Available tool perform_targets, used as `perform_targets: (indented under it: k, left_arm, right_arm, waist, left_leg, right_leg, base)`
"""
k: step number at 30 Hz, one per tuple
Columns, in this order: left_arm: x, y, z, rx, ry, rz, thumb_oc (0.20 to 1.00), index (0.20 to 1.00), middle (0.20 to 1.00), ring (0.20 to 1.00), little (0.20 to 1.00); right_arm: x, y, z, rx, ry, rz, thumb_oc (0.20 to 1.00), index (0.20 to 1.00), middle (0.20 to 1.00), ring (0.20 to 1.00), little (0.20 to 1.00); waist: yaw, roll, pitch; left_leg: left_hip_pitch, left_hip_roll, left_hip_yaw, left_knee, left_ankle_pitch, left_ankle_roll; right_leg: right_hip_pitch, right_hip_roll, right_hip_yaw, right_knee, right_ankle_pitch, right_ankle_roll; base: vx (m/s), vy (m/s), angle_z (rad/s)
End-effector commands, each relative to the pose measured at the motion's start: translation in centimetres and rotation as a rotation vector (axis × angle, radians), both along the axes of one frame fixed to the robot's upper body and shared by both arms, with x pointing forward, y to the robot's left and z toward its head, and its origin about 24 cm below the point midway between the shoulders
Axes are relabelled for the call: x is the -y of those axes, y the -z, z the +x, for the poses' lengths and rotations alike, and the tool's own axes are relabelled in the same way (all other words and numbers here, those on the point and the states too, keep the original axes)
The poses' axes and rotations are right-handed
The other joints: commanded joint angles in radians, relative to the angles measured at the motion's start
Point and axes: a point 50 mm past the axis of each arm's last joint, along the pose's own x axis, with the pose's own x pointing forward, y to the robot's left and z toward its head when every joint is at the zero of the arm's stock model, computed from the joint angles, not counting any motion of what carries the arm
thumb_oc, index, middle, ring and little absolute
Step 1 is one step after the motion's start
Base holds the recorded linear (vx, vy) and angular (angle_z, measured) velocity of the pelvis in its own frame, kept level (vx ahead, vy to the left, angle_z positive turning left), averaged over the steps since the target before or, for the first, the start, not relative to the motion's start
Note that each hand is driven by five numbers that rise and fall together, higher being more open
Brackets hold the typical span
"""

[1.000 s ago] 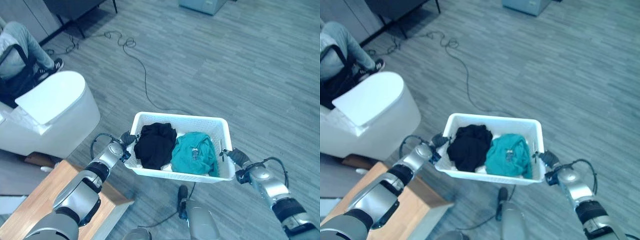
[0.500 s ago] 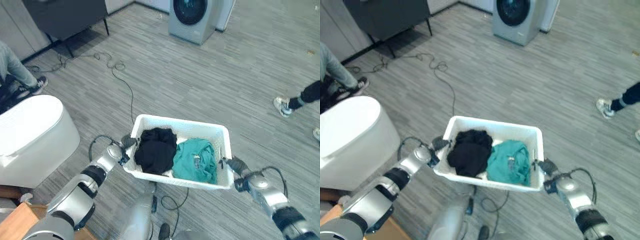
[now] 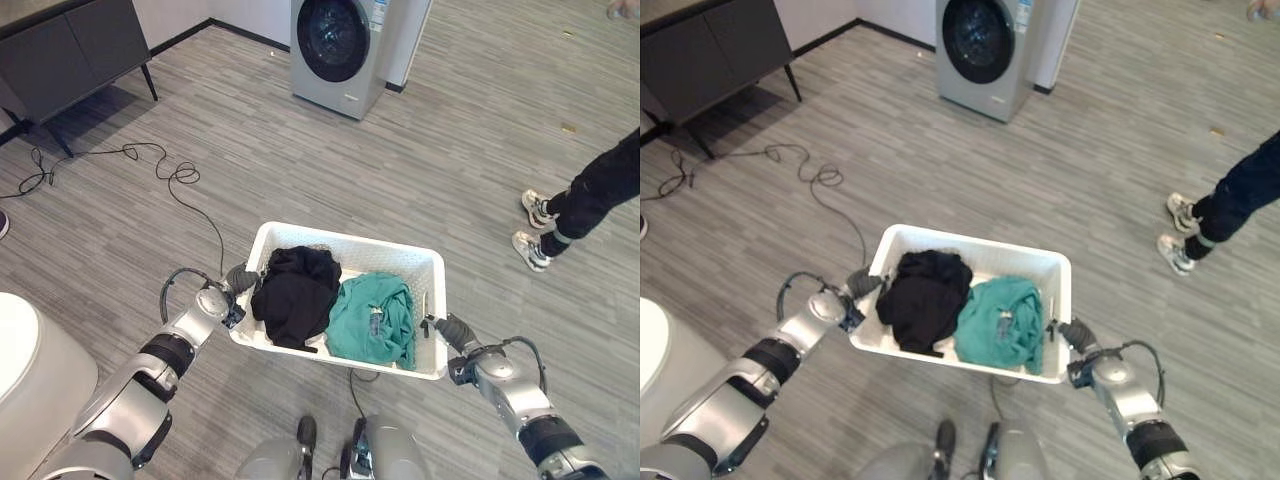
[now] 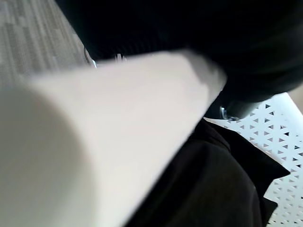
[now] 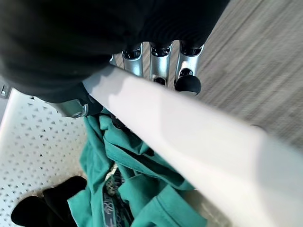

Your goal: Grab the laundry basket,head to the washer,open it,put in the laundry and shut it.

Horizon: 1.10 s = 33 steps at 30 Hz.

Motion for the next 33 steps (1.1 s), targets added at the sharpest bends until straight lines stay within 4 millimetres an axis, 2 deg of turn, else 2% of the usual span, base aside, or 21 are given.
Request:
perform_targets:
  k: [1, 3, 4, 5, 6, 7, 8, 9, 12, 13, 14, 16, 17, 20, 21, 22, 24, 26, 31, 32, 33]
  left_arm:
    - [-0.4, -3.8, 2.0, 0.169, -0.042, -0.031, 0.200, 0.200, 0.200, 0.200, 0.200]
    - [-0.1, -4.1, 2.3, 0.182, -0.035, -0.021, 0.200, 0.200, 0.200, 0.200, 0.200]
    - [-0.1, -4.2, 2.5, 0.187, -0.045, -0.007, 0.200, 0.200, 0.200, 0.200, 0.200]
    - [-0.1, -4.1, 2.5, 0.187, -0.044, -0.008, 0.200, 0.200, 0.200, 0.200, 0.200]
    - [0.1, -4.2, 2.6, 0.191, -0.036, 0.011, 0.200, 0.200, 0.200, 0.200, 0.200]
    - [0.1, -4.1, 2.5, 0.188, -0.034, 0.001, 0.200, 0.200, 0.200, 0.200, 0.200]
    - [0.2, -4.0, 2.4, 0.187, -0.034, -0.010, 0.200, 0.200, 0.200, 0.200, 0.200]
    - [0.2, -3.4, 2.2, 0.169, -0.040, -0.021, 0.200, 0.200, 0.200, 0.200, 0.200]
    - [0.0, -2.8, 1.7, 0.146, -0.043, -0.041, 0.200, 0.200, 0.200, 0.200, 0.200]
    - [0.2, -2.7, 1.7, 0.144, -0.046, -0.055, 0.200, 0.200, 0.200, 0.200, 0.200]
    - [0.1, -2.9, 1.8, 0.150, -0.046, -0.057, 0.200, 0.200, 0.200, 0.200, 0.200]
    - [1.3, -3.1, 2.2, 0.150, -0.022, -0.055, 0.200, 0.200, 0.200, 0.200, 0.200]
    - [1.8, -3.2, 2.4, 0.151, -0.011, -0.054, 0.200, 0.200, 0.200, 0.200, 0.200]
    - [2.1, -3.0, 2.4, 0.141, 0.003, -0.050, 0.200, 0.200, 0.200, 0.200, 0.200]
    - [2.0, -2.9, 2.2, 0.138, 0.008, -0.046, 0.200, 0.200, 0.200, 0.200, 0.200]
    - [2.0, -2.9, 2.2, 0.138, 0.008, -0.046, 0.200, 0.200, 0.200, 0.200, 0.200]
    - [1.5, -2.9, 2.1, 0.139, 0.001, -0.036, 0.200, 0.200, 0.200, 0.200, 0.200]
    - [0.7, -2.8, 1.9, 0.137, -0.006, -0.036, 0.200, 0.200, 0.200, 0.200, 0.200]
    - [-0.3, -2.1, 1.1, 0.121, -0.028, -0.063, 0.200, 0.200, 0.200, 0.200, 0.200]
    - [-0.4, -1.5, 0.5, 0.106, -0.021, -0.074, 0.200, 0.200, 0.200, 0.200, 0.200]
    - [-0.8, -1.3, 0.2, 0.104, -0.028, -0.070, 0.200, 0.200, 0.200, 0.200, 0.200]
  right_arm:
    - [3.2, -3.9, 1.5, 0.156, 0.053, -0.032, 0.200, 0.200, 0.200, 0.200, 0.200]
    - [3.6, -4.0, 1.3, 0.159, 0.058, -0.037, 0.200, 0.200, 0.200, 0.200, 0.200]
    - [3.7, -4.1, 1.1, 0.167, 0.063, -0.030, 0.200, 0.200, 0.200, 0.200, 0.200]
    - [3.7, -4.1, 1.1, 0.166, 0.064, -0.031, 0.200, 0.200, 0.200, 0.200, 0.200]
    - [4.3, -3.8, 0.7, 0.155, 0.076, -0.033, 0.200, 0.200, 0.200, 0.200, 0.200]
    - [4.4, -3.9, 0.6, 0.155, 0.083, -0.034, 0.200, 0.200, 0.200, 0.200, 0.200]
    - [4.6, -3.9, 0.6, 0.155, 0.087, -0.033, 0.200, 0.200, 0.200, 0.200, 0.200]
    - [4.6, -3.9, 0.7, 0.154, 0.095, -0.023, 0.200, 0.200, 0.200, 0.200, 0.200]
    - [5.2, -3.7, 0.2, 0.159, 0.135, -0.003, 0.200, 0.200, 0.200, 0.200, 0.200]
    - [5.0, -3.7, 0.3, 0.166, 0.128, -0.003, 0.200, 0.200, 0.200, 0.200, 0.200]
    - [5.0, -3.9, 0.3, 0.174, 0.133, -0.011, 0.200, 0.200, 0.200, 0.200, 0.200]
    - [5.7, -3.6, -0.4, 0.169, 0.168, -0.028, 0.200, 0.200, 0.200, 0.200, 0.200]
    - [6.1, -3.5, -0.7, 0.164, 0.180, -0.037, 0.200, 0.200, 0.200, 0.200, 0.200]
    - [6.2, -3.2, -1.3, 0.156, 0.186, -0.022, 0.200, 0.200, 0.200, 0.200, 0.200]
    - [6.1, -3.1, -1.4, 0.152, 0.184, -0.014, 0.200, 0.200, 0.200, 0.200, 0.200]
    - [6.1, -3.1, -1.4, 0.152, 0.184, -0.014, 0.200, 0.200, 0.200, 0.200, 0.200]
    - [6.0, -2.7, -1.2, 0.145, 0.181, -0.025, 0.200, 0.200, 0.200, 0.200, 0.200]
    - [5.7, -2.5, -0.8, 0.131, 0.158, -0.058, 0.200, 0.200, 0.200, 0.200, 0.200]
    - [3.8, -1.8, 0.3, 0.105, 0.106, -0.031, 0.200, 0.200, 0.200, 0.200, 0.200]
    - [3.2, -1.5, 0.4, 0.098, 0.089, -0.015, 0.200, 0.200, 0.200, 0.200, 0.200]
    - [3.0, -1.4, 0.3, 0.097, 0.087, 0.002, 0.200, 0.200, 0.200, 0.200, 0.200]
  waist:
    - [-0.009, 0.014, -0.047]
    - [-0.020, 0.018, -0.040]
    - [-0.036, 0.018, -0.041]
    - [-0.038, 0.022, -0.040]
    - [-0.051, 0.005, -0.065]
    - [-0.053, 0.003, -0.077]
    - [-0.057, 0.008, -0.089]
    - [-0.065, 0.015, -0.098]
    - [-0.059, -0.004, -0.088]
    - [-0.051, -0.009, -0.078]
    - [-0.041, -0.006, -0.069]
    - [-0.027, -0.010, -0.044]
    - [-0.022, -0.011, -0.037]
    - [0.014, 0.000, -0.032]
    - [0.046, 0.014, -0.035]
    - [0.047, 0.010, -0.035]
    - [0.084, 0.032, -0.047]
    - [0.123, 0.036, -0.053]
    - [0.182, 0.026, -0.083]
    - [0.187, 0.008, -0.108]
    - [0.189, -0.008, -0.123]
  left_leg:
    - [-0.012, 0.090, -0.018, 0.044, -0.108, -0.054]
    - [0.012, 0.098, -0.032, 0.050, -0.130, -0.061]
    - [0.055, 0.110, -0.047, 0.064, -0.170, -0.071]
    - [0.056, 0.114, -0.049, 0.066, -0.172, -0.071]
    - [0.112, 0.126, -0.063, 0.077, -0.215, -0.089]
    - [0.133, 0.143, -0.063, 0.094, -0.209, -0.100]
    - [0.143, 0.171, -0.057, 0.127, -0.181, -0.112]
    - [0.133, 0.205, -0.046, 0.207, -0.121, -0.123]
    - [-0.044, 0.322, 0.015, 0.627, 0.131, -0.116]
    - [-0.089, 0.360, 0.044, 0.729, 0.162, -0.110]
    - [-0.137, 0.383, 0.062, 0.800, 0.157, -0.101]
    - [-0.248, 0.385, 0.067, 0.857, 0.143, -0.090]
    - [-0.297, 0.363, 0.072, 0.830, 0.125, -0.089]
    - [-0.376, 0.227, 0.099, 0.596, 0.097, -0.094]
    - [-0.385, 0.186, 0.128, 0.326, 0.116, -0.094]
    - [-0.380, 0.183, 0.131, 0.312, 0.124, -0.093]
    - [-0.379, 0.150, 0.128, 0.089, 0.183, -0.104]
    - [-0.404, 0.115, 0.136, -0.036, 0.195, -0.109]
    - [-0.409, 0.111, 0.151, -0.070, 0.203, -0.092]
    - [-0.390, 0.109, 0.141, -0.037, 0.217, -0.066]
    - [-0.391, 0.107, 0.147, -0.008, 0.218, -0.058]
  right_leg:
    - [0.064, -0.050, 0.132, -0.332, 0.205, 0.127]
    - [0.041, -0.059, 0.152, -0.383, 0.230, 0.140]
    - [0.001, -0.079, 0.126, -0.433, 0.246, 0.156]
    - [0.006, -0.077, 0.122, -0.435, 0.246, 0.156]
    - [0.038, -0.077, 0.118, -0.406, 0.254, 0.153]
    - [0.050, -0.071, 0.119, -0.371, 0.277, 0.144]
    - [0.061, -0.063, 0.121, -0.348, 0.291, 0.135]
    - [0.074, -0.046, 0.123, -0.320, 0.285, 0.122]
    - [0.170, -0.005, 0.101, -0.289, 0.238, 0.037]
    - [0.200, 0.017, 0.088, -0.293, 0.218, 0.003]
    - [0.223, 0.037, 0.089, -0.298, 0.199, -0.016]
    - [0.288, 0.069, 0.100, -0.306, 0.160, -0.042]
    - [0.313, 0.072, 0.101, -0.308, 0.147, -0.041]
    - [0.368, 0.094, 0.111, -0.307, 0.116, -0.028]
    - [0.407, 0.116, 0.115, -0.307, 0.082, -0.014]
    - [0.406, 0.113, 0.117, -0.308, 0.084, -0.014]
    - [0.441, 0.149, 0.129, -0.298, 0.046, -0.015]
    - [0.497, 0.175, 0.157, -0.287, -0.004, -0.020]
    - [0.570, 0.201, 0.235, -0.250, -0.078, -0.024]
    - [0.587, 0.197, 0.247, -0.215, -0.091, -0.014]
    - [0.586, 0.185, 0.249, -0.185, -0.067, 0.000]
  base:
    - [0.45, -0.212, 0.52]
    - [0.39, -0.199, 0.42]
    - [0.31, -0.181, 0.28]
    - [0.68, -0.398, 0.55]
    - [0.55, -0.335, 0.63]
    - [0.70, -0.434, 0.70]
    - [0.52, -0.378, 0.45]
    - [0.47, -0.414, 0.20]
    - [0.38, -0.561, -0.12]
    - [0.31, -0.550, -0.02]
    - [0.29, -0.475, 0.15]
    - [0.28, -0.314, 0.10]
    - [0.36, -0.206, 0.01]
    - [0.42, -0.100, -0.20]
    - [0.43, -0.055, -0.22]
    - [0.45, -0.044, -0.36]
    - [0.41, -0.041, -0.47]
    - [0.53, -0.082, -0.83]
    - [0.52, -0.021, -0.72]
    - [0.55, 0.038, -0.31]
    - [0.72, 0.054, -0.34]
